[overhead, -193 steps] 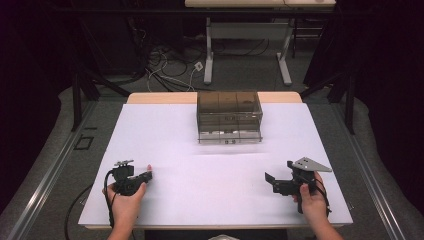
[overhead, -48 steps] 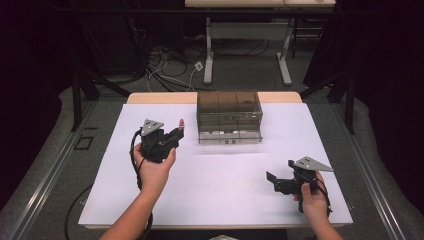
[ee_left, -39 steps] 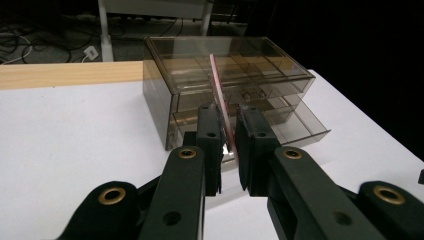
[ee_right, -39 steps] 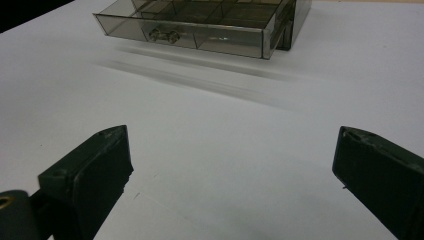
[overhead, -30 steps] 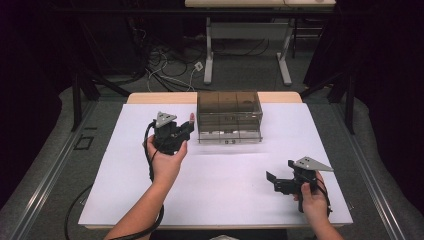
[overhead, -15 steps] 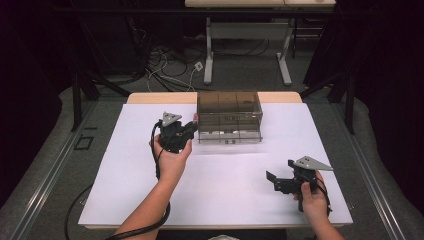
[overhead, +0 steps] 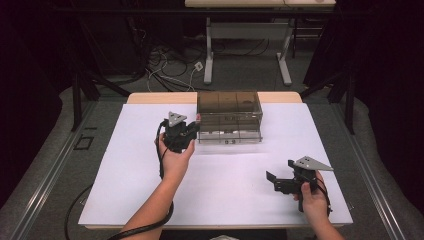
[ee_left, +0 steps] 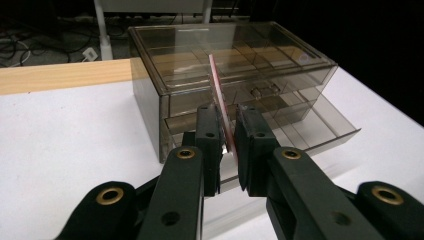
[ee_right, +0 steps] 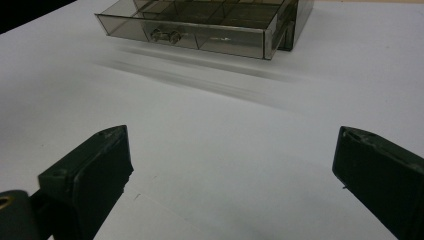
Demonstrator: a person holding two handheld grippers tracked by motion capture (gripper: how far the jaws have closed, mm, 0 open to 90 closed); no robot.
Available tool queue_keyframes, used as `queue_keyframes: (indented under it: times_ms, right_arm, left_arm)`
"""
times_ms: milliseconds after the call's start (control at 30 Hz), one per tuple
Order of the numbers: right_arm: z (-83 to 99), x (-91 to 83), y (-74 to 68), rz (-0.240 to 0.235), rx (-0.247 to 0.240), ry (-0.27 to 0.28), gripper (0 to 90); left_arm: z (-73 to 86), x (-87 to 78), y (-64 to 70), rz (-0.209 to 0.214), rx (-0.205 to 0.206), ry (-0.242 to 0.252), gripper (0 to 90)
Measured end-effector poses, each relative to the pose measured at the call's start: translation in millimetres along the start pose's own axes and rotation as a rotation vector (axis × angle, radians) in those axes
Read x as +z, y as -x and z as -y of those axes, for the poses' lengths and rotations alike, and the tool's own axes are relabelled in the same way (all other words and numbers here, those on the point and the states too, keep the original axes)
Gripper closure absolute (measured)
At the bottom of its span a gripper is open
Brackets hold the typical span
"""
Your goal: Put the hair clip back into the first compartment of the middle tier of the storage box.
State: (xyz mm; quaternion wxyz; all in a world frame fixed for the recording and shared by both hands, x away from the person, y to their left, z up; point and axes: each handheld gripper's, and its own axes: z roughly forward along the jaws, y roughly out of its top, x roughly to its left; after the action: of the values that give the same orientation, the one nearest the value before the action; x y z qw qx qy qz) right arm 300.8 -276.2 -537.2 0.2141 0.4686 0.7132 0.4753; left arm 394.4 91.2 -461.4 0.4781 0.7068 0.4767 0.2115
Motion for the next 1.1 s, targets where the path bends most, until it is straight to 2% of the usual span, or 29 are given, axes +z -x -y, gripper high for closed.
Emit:
queue_keyframes:
  times_ms: [100, 300, 633, 1067, 1100]
  right_arm:
    - [-0.1, -0.2, 0.3, 0.003, 0.0, -0.003, 2.3]
    - [0.1, 0.0, 0.5, -0.003, 0.002, 0.0, 2.3]
    - [0.3, 0.4, 0.4, -0.008, -0.003, -0.002, 2.3]
    - [0.1, -0.1, 0.2, -0.007, -0.003, -0.012, 2.3]
    - [0.4, 0.6, 0.1, -0.006, -0.002, 0.001, 2.3]
  left_arm:
    - [0.9, 5.8, 1.9, 0.013, 0.009, -0.004, 81.4]
    - [2.2, 17.7, 6.8, 0.013, 0.038, -0.036, 81.5]
    - [7.9, 34.1, 10.2, -0.006, 0.079, -0.079, 81.5]
    - [17.8, 50.8, 6.4, -0.021, 0.069, -0.124, 81.4]
    - [18.3, 51.9, 6.0, -0.023, 0.07, -0.128, 81.4]
